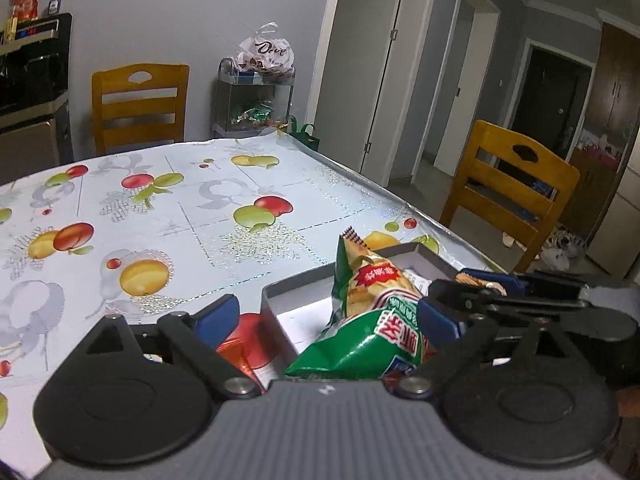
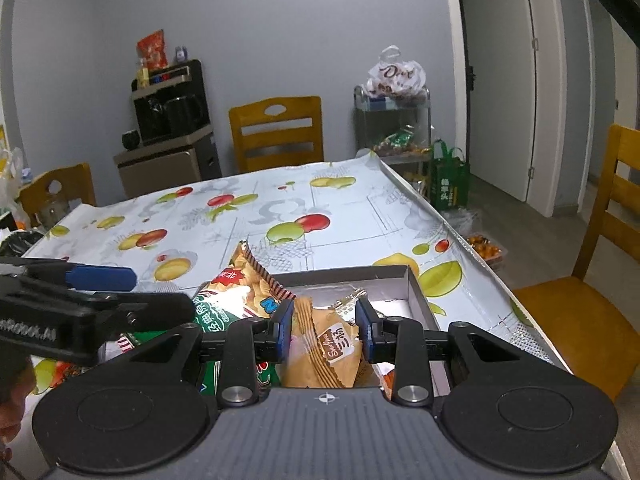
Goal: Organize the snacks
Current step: 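Open the right tool to drop the pastry packet while the left tool releases the chip bag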
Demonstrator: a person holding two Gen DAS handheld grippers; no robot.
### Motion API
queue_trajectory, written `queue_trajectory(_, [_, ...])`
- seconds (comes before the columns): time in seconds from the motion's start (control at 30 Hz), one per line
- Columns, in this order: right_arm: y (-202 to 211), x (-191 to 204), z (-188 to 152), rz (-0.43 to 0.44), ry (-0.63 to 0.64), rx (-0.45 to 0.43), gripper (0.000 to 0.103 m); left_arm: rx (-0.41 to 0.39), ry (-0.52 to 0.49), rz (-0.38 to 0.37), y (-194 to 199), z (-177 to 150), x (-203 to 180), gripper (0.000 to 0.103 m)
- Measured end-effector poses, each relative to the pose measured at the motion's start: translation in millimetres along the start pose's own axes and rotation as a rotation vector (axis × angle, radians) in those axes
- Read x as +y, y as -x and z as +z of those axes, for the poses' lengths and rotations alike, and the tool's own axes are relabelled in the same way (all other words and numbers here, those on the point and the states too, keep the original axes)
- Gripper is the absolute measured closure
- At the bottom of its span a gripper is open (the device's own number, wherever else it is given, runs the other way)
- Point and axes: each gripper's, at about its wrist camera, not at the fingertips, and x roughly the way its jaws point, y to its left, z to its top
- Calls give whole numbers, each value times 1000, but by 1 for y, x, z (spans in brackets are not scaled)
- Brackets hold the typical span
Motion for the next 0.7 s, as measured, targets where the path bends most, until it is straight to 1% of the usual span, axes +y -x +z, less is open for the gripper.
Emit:
queue_trajectory(0.07, [3, 0, 0, 12, -14, -11, 66, -1, -13, 8, 2, -2, -1, 7])
queue_trajectory(0.1, [4, 0, 0, 17, -17, -15, 61, -2, -17, 9, 4, -2, -2, 7])
queue_trajectory(0.17, [6, 1, 1, 15, -15, -22, 56, -4, -19, 11, 6, -2, -2, 7])
queue_trajectory(0.33, [12, 1, 4, 18, -38, -30, 49, -6, -24, 15, 13, -2, -2, 7])
queue_trajectory(0.5, [24, 4, 5, 25, -34, -47, 39, -8, -30, 20, 24, -4, -1, 7])
queue_trajectory(0.7, [38, 13, 4, 35, -15, -55, 38, -9, -33, 24, 39, -7, 6, 7])
